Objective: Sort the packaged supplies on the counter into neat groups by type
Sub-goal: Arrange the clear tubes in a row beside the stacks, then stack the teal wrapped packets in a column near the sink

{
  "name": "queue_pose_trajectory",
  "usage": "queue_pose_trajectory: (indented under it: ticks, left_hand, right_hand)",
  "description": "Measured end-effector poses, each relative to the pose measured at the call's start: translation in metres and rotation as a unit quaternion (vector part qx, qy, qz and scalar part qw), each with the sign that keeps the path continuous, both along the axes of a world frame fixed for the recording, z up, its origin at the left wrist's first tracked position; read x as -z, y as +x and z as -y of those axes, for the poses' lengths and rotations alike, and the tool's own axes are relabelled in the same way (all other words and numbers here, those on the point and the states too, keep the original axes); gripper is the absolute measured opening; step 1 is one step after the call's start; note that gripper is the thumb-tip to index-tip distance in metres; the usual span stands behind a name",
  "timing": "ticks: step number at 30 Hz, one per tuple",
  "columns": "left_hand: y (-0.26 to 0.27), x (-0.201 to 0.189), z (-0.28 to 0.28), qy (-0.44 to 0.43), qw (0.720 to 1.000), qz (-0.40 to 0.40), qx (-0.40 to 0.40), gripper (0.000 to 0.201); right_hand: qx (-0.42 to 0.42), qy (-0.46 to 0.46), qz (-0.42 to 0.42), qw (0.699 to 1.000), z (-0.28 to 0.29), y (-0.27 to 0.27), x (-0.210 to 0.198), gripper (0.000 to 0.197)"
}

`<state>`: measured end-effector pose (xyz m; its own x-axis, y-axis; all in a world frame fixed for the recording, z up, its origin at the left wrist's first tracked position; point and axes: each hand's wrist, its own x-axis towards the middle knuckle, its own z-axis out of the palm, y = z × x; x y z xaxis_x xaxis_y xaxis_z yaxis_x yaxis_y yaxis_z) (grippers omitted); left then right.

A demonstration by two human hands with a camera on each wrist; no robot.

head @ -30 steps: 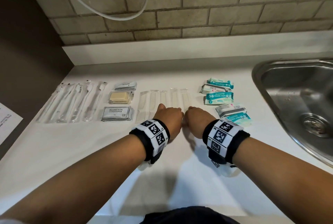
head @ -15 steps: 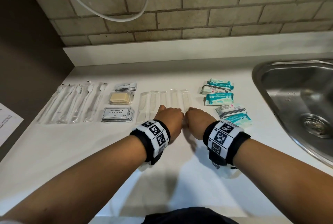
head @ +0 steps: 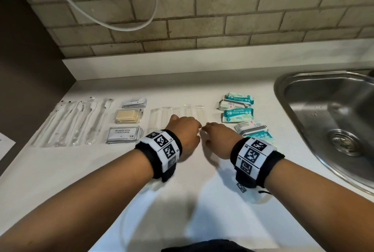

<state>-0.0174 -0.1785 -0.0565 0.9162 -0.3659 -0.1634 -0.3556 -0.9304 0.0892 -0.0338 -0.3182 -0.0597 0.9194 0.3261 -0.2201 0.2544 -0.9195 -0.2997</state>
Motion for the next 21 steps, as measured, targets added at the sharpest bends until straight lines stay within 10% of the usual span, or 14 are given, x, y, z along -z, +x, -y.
queue_pose_trajectory:
  ticks: [8, 21]
  left_hand:
    - [0.058, -0.039, 0.048, -0.089, 0.996, 0.001, -0.008, 0.035]
    - [0.153, -0.014, 0.140, -0.048, 0.995, -0.085, 0.023, 0.047]
  right_hand:
    - [0.115, 0.007, 0.074, 0.991, 0.066, 0.025, -0.042, 0.037]
    - [0.098, -0.030, -0.042, 0.994, 0.118, 0.070, -0.030, 0.036]
